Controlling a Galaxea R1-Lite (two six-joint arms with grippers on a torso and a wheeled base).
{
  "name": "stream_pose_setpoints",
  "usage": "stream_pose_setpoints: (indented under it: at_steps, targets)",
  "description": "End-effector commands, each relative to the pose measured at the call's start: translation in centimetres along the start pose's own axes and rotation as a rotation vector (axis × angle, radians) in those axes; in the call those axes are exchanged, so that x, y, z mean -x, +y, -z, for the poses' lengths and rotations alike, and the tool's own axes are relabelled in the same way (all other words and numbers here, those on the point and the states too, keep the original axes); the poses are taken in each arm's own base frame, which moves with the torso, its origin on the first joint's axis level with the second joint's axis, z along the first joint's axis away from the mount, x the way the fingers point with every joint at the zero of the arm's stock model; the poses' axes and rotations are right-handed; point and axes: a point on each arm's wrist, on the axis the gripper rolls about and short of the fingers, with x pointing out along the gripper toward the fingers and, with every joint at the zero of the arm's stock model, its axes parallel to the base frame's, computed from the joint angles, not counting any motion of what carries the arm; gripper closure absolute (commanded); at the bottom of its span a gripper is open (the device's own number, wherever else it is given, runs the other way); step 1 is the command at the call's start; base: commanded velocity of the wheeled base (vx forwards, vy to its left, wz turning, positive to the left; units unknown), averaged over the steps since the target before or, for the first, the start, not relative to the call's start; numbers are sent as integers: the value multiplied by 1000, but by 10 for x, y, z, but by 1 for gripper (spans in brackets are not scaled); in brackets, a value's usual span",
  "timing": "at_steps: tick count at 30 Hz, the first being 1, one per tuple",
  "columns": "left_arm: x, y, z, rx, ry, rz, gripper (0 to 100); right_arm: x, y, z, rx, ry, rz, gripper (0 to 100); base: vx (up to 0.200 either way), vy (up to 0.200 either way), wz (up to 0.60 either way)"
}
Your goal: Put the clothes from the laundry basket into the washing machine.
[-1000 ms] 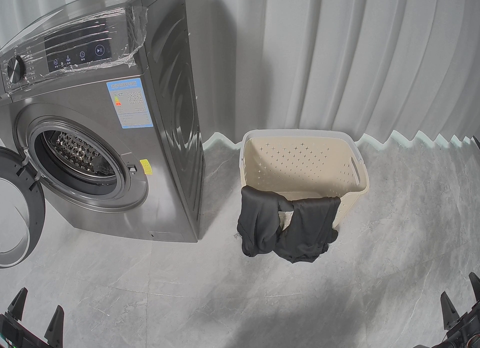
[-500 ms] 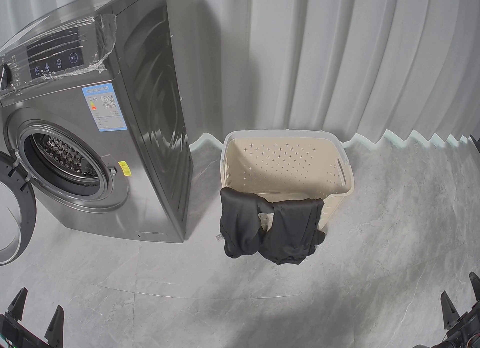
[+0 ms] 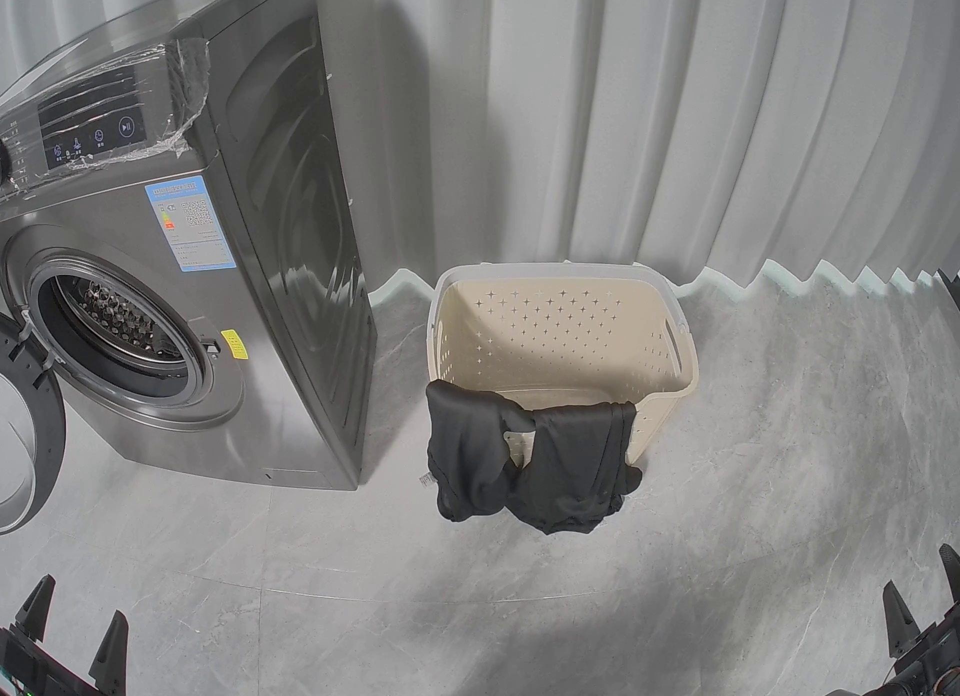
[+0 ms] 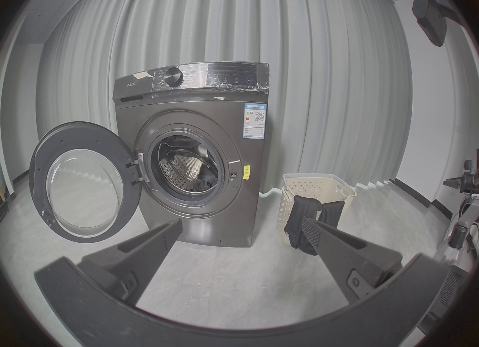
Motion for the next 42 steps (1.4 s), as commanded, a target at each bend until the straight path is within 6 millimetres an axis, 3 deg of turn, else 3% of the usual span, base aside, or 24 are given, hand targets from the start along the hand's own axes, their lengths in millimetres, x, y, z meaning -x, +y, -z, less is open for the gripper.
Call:
stream_pose_setpoints:
  at_steps: [1,13,19,29,32,33,35,37,42]
  targets:
    - [0,0,5,1,0,0,0,0,0,3,-2,-4,10,0,0,-200,0]
    - [0,0,5,-1,0,0,0,0,0,3,-16,-4,10,0,0,0,0]
    - [0,0,5,1,0,0,0,-1,0,2,-14,-22,0,0,200,0,0]
    - [0,0,5,1,0,0,0,0,0,1,-2,-31,-2,0,0,0,0]
    - [0,0,5,1,0,0,0,9,0,-28,-6,-154,-19,0,0,0,0]
    - [0,0,5,1,0,0,0,18,1,-50,-4,-217,-33,0,0,0,0]
    - [0,0,5,-1,0,0,0,19,1,-72,-4,-192,-54,0,0,0,0]
    - [0,0,5,-1,0,0,0,7,1,-84,-10,-85,-100,0,0,0,0]
    - [0,0,5,1,0,0,0,-29,5,-90,-29,122,-275,0,0,0,0]
